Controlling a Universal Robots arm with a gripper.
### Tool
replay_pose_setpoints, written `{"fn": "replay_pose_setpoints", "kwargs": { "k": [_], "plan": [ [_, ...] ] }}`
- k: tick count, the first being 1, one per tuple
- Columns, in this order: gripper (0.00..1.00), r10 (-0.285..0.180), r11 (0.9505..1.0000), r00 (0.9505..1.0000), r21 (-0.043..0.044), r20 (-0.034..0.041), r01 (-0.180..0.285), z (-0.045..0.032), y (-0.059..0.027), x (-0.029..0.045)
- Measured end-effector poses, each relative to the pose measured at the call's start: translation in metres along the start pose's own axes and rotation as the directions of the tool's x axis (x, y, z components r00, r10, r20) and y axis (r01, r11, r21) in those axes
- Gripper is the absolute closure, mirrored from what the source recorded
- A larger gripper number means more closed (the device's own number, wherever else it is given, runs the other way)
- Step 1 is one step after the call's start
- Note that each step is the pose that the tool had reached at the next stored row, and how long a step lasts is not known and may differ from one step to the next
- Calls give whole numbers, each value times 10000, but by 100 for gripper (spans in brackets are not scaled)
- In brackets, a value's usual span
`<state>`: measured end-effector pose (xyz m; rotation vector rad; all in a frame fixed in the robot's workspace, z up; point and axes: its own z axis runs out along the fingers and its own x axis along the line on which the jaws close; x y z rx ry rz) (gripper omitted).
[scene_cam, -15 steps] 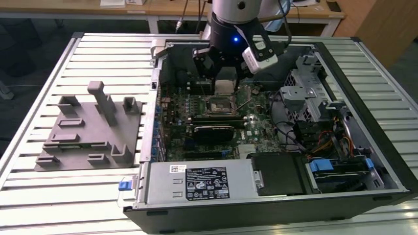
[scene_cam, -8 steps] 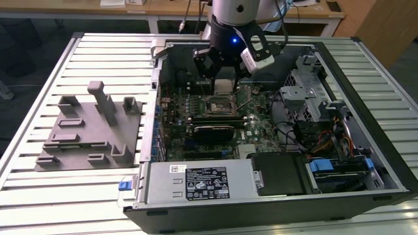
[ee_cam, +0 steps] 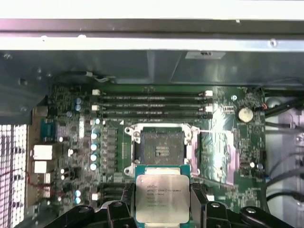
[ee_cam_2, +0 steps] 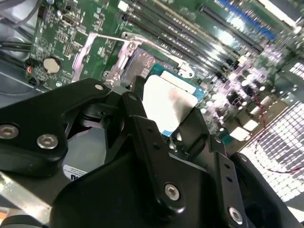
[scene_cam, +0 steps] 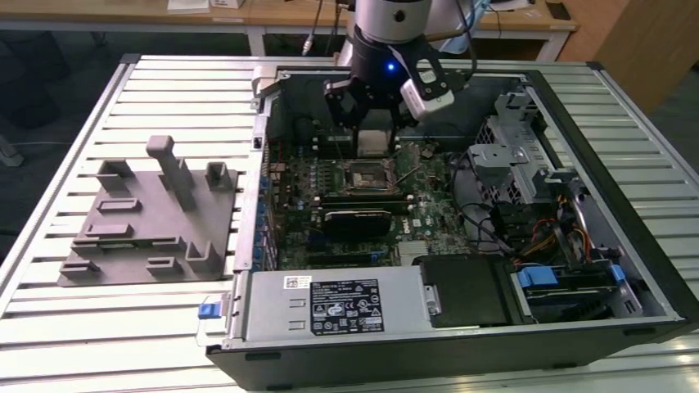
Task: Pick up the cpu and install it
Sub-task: 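Pick up the cpu and move it towards the insertion slot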
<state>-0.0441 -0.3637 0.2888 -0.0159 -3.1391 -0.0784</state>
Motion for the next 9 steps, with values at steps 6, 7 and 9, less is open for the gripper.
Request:
{"fn": "replay_pose_setpoints", "kwargs": {
  "k": [6, 7, 9],
  "plan": [
    [46, 1, 10000, 10000, 2, -37, -1, 65, 112, -9],
    [46, 2, 10000, 10000, 3, -44, -2, 75, 125, -10],
    [46, 2, 10000, 10000, 2, -58, -2, 100, 149, -13]
  ]
}}
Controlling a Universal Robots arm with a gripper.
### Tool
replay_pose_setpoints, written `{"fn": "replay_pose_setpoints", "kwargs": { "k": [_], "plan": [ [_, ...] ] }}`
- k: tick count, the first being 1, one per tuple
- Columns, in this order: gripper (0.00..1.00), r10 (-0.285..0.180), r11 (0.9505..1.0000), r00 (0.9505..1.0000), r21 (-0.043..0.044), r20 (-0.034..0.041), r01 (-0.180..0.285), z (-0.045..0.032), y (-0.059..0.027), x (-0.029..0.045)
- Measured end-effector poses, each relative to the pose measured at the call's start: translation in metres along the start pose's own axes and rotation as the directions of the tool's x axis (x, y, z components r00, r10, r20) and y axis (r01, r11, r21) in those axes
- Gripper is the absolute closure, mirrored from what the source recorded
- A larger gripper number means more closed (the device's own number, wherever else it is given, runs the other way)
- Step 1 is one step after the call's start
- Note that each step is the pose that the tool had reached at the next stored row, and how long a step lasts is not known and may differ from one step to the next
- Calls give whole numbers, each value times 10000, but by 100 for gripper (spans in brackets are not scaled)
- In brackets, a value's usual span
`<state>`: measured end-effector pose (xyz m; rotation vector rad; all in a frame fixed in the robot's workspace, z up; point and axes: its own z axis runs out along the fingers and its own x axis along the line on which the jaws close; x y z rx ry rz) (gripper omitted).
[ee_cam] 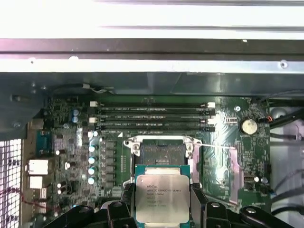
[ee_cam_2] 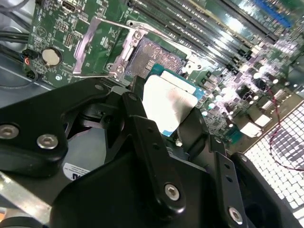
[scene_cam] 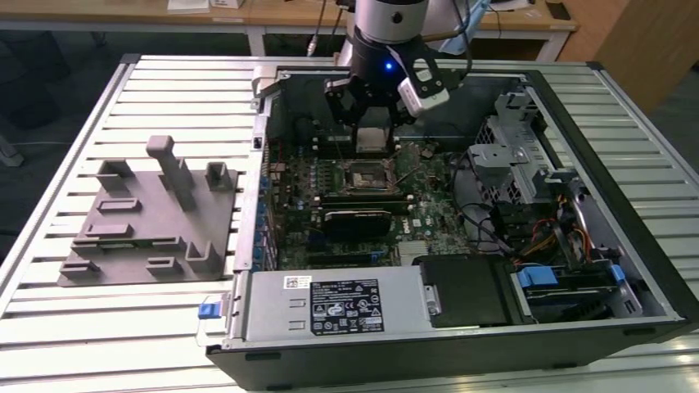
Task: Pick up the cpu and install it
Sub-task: 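Pick up the cpu and move it towards the insertion slot, then place the cpu into insertion slot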
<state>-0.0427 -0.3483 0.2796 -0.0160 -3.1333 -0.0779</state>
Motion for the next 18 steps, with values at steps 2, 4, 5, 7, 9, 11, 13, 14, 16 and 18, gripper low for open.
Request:
{"fn": "replay_pose_setpoints", "kwargs": {
  "k": [2, 4, 5, 7, 9, 11, 13, 14, 16, 18],
  "plan": [
    [46, 1, 10000, 10000, 0, -17, -1, 25, 20, -3],
    [46, 0, 10000, 10000, 0, -32, 0, 46, 34, -10],
    [46, 0, 10000, 10000, -2, -35, 0, 52, 37, -14],
    [46, 3, 10000, 10000, 0, -37, -3, 54, 39, -15],
    [46, 2, 10000, 10000, 1, -37, -2, 56, 40, -17],
    [46, 2, 10000, 10000, 1, -37, -2, 56, 40, -17],
    [46, 2, 10000, 10000, 0, -37, -2, 56, 40, -18],
    [46, 2, 10000, 10000, 1, -37, -2, 56, 40, -18],
    [46, 2, 10000, 10000, 0, -37, -2, 57, 40, -18],
    [46, 2, 10000, 10000, 0, -37, -2, 57, 40, -18]
  ]
}}
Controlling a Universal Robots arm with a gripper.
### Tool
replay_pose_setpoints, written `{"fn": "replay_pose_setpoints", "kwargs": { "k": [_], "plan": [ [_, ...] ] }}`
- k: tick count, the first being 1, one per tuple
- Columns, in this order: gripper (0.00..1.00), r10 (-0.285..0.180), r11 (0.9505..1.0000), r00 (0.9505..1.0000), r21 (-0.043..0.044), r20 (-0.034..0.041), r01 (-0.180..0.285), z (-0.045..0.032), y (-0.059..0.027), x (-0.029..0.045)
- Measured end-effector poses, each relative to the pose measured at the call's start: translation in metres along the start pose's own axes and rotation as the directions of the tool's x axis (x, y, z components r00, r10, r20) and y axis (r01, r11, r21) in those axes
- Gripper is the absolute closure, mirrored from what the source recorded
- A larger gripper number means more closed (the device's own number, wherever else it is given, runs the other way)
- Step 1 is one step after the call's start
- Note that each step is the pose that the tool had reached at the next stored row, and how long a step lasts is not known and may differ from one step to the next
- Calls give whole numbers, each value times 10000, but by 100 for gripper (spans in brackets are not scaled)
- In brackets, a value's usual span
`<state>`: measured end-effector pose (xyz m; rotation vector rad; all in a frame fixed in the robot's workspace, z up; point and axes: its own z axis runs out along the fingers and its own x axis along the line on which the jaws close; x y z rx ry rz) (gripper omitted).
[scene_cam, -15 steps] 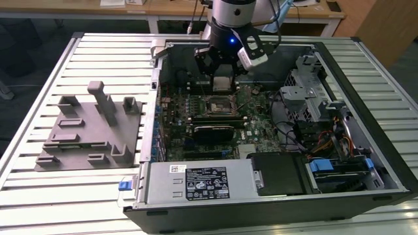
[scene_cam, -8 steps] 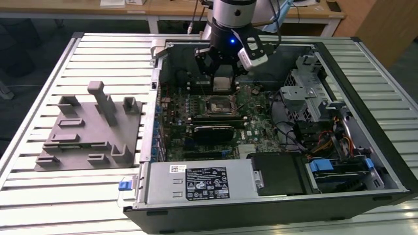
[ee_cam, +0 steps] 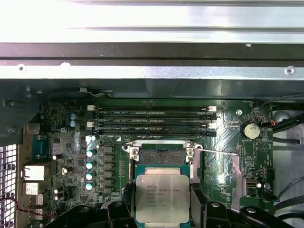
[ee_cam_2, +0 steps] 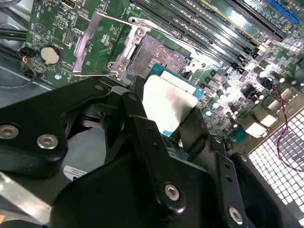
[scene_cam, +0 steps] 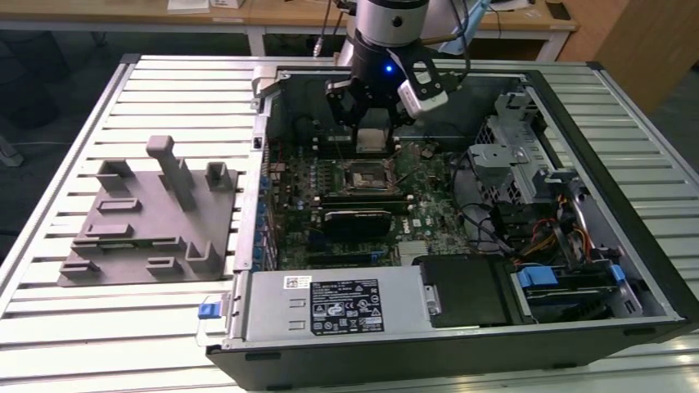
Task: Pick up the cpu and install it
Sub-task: 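Place the cpu into insertion slot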
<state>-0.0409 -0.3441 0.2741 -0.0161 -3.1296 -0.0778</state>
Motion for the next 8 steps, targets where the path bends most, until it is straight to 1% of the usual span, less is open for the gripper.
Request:
{"fn": "replay_pose_setpoints", "kwargs": {
  "k": [3, 6, 8],
  "plan": [
    [46, 94, 10000, 10000, -1, 5, -94, 0, 0, -1],
    [46, 566, 9984, 9984, -7, 28, -566, 0, 0, -1],
    [46, 893, 9960, 9960, -12, 44, -893, 1, 0, -1]
  ]
}}
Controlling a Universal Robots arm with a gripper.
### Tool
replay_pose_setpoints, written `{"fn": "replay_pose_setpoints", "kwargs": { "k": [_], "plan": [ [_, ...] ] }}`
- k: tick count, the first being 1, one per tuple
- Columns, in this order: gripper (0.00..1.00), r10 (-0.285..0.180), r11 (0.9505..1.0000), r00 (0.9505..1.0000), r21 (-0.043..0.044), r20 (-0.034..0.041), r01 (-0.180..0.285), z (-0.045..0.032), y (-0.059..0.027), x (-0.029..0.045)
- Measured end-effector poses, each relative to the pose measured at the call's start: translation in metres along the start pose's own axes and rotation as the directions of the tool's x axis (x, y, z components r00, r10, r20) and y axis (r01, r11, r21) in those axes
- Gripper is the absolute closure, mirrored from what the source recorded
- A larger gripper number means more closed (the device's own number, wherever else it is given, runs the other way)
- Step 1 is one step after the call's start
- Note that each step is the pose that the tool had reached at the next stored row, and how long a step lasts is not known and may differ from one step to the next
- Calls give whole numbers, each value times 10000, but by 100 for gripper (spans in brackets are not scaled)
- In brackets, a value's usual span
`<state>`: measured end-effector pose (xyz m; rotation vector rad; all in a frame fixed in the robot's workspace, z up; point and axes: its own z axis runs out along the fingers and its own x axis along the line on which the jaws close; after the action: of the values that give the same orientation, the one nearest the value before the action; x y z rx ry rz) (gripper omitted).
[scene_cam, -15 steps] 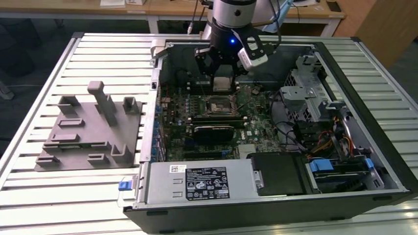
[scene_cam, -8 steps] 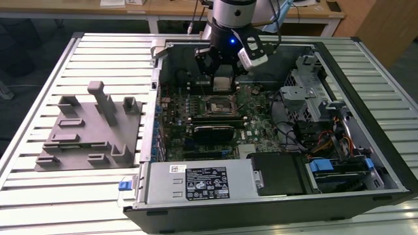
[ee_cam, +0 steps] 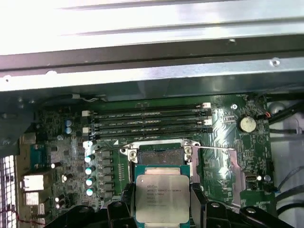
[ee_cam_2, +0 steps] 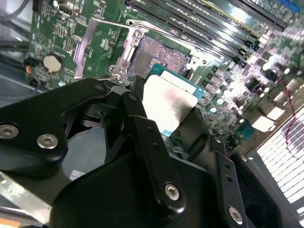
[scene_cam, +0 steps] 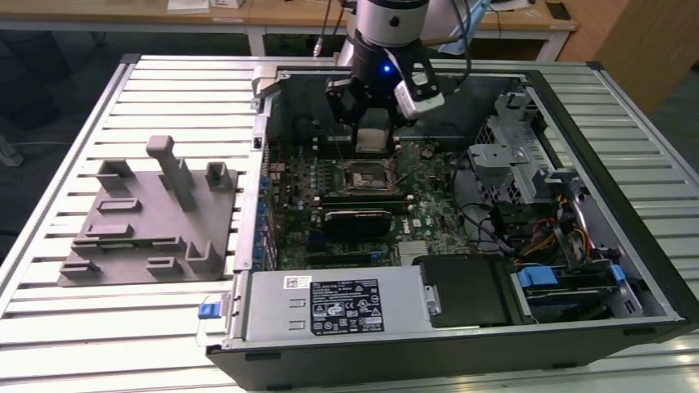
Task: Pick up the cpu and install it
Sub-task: 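Place the cpu into insertion slot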
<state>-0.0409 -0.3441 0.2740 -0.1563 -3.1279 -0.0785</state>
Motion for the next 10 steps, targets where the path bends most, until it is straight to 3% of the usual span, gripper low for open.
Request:
{"fn": "replay_pose_setpoints", "kwargs": {
  "k": [5, 10],
  "plan": [
    [46, 857, 9963, 9963, -11, 42, -857, 1, 0, 0],
    [46, 1726, 9850, 9850, -27, 84, -1726, 1, 0, 0]
  ]
}}
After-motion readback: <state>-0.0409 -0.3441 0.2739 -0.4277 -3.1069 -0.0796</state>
